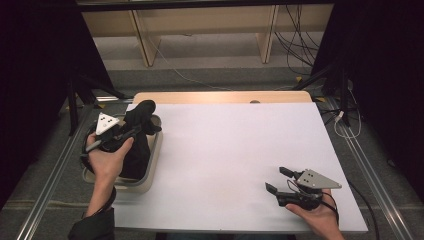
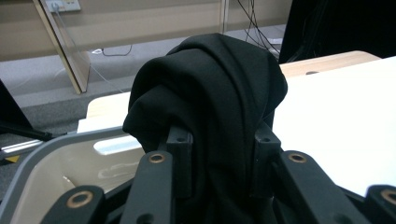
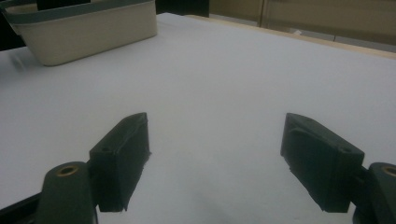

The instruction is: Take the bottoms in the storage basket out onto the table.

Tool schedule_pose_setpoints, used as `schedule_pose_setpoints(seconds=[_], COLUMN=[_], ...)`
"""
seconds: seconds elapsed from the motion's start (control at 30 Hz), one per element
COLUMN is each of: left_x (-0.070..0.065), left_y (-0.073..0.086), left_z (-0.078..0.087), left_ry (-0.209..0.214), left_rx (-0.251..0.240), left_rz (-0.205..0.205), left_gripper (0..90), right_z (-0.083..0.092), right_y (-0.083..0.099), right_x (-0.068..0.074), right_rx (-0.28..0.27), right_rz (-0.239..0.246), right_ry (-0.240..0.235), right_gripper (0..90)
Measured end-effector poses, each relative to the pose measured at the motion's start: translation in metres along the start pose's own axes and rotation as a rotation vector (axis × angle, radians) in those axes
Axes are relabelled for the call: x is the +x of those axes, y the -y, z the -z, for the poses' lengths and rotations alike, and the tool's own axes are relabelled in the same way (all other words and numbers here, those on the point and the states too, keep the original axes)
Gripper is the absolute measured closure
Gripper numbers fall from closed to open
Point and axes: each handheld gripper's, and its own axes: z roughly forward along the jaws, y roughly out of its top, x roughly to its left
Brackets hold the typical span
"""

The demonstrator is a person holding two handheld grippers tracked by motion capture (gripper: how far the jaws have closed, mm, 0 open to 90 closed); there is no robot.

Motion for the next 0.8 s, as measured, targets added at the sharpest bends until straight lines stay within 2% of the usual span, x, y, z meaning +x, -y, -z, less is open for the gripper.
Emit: schedule_pose_setpoints(seconds=[0.3, 0.8], left_x=[-0.005, -0.009], left_y=[-0.008, -0.014], left_z=[0.007, 0.013], left_ry=[-0.004, -0.001], left_rx=[-0.044, -0.096], left_rz=[-0.02, -0.019], left_gripper=[67.8, 67.8], right_z=[0.0, 0.0], right_y=[0.0, 0.0], right_x=[0.0, 0.0], right_rx=[-0.001, -0.002], right_rz=[0.002, 0.005], right_ry=[0.001, 0.006], right_gripper=[24.5, 24.5])
